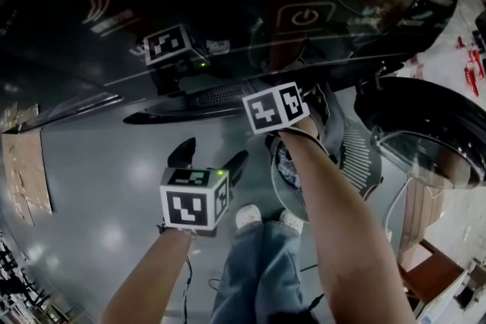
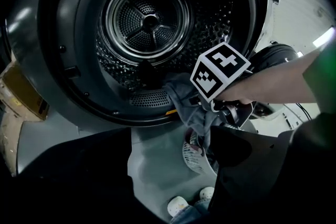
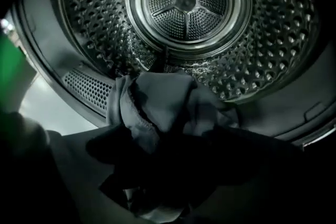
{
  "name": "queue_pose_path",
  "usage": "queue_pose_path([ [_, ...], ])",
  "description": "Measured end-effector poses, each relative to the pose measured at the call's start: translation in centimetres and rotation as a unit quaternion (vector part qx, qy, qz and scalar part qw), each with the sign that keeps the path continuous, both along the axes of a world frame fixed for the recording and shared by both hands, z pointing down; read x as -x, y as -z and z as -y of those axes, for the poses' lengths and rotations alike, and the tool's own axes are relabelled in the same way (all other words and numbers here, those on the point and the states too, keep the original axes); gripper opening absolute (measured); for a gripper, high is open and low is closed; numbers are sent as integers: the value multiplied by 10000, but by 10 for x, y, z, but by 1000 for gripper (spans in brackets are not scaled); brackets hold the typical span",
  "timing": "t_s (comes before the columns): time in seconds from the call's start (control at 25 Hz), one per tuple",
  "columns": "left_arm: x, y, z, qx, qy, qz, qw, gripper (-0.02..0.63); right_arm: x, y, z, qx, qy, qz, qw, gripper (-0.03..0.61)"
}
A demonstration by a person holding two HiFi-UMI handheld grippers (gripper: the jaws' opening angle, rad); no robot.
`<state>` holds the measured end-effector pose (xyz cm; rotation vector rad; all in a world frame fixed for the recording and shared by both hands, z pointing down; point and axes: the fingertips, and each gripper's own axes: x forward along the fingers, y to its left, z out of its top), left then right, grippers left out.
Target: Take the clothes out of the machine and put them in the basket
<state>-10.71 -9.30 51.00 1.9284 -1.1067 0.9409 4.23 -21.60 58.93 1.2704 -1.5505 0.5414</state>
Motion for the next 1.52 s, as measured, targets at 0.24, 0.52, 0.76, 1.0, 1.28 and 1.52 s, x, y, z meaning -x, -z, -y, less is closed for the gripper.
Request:
queue_pose_path([
  [0.24, 10, 6, 2, -55, 280, -168, 9995, 439, -2, 8, -6, 384, -80, 112, 9992, 109],
  [0.52, -6, 15, -7, 2, 313, -443, 9985, 399, -11, 44, -21, 104, -87, 816, 9966, 86],
  [0.76, -11, 17, -9, -27, 574, -427, 9974, 393, -29, 59, -60, 411, -104, 937, 9947, 81],
  [1.0, -31, 25, -21, -45, 674, -480, 9966, 391, -47, 78, -104, 459, -154, 1313, 9902, 77],
  [1.28, -54, 34, -39, -53, 522, -410, 9978, 390, -74, 90, -164, 682, -466, 1594, 9838, 66],
  [1.52, -72, 42, -54, -27, 415, -361, 9985, 390, -101, 99, -206, 765, -623, 1609, 9820, 60],
])
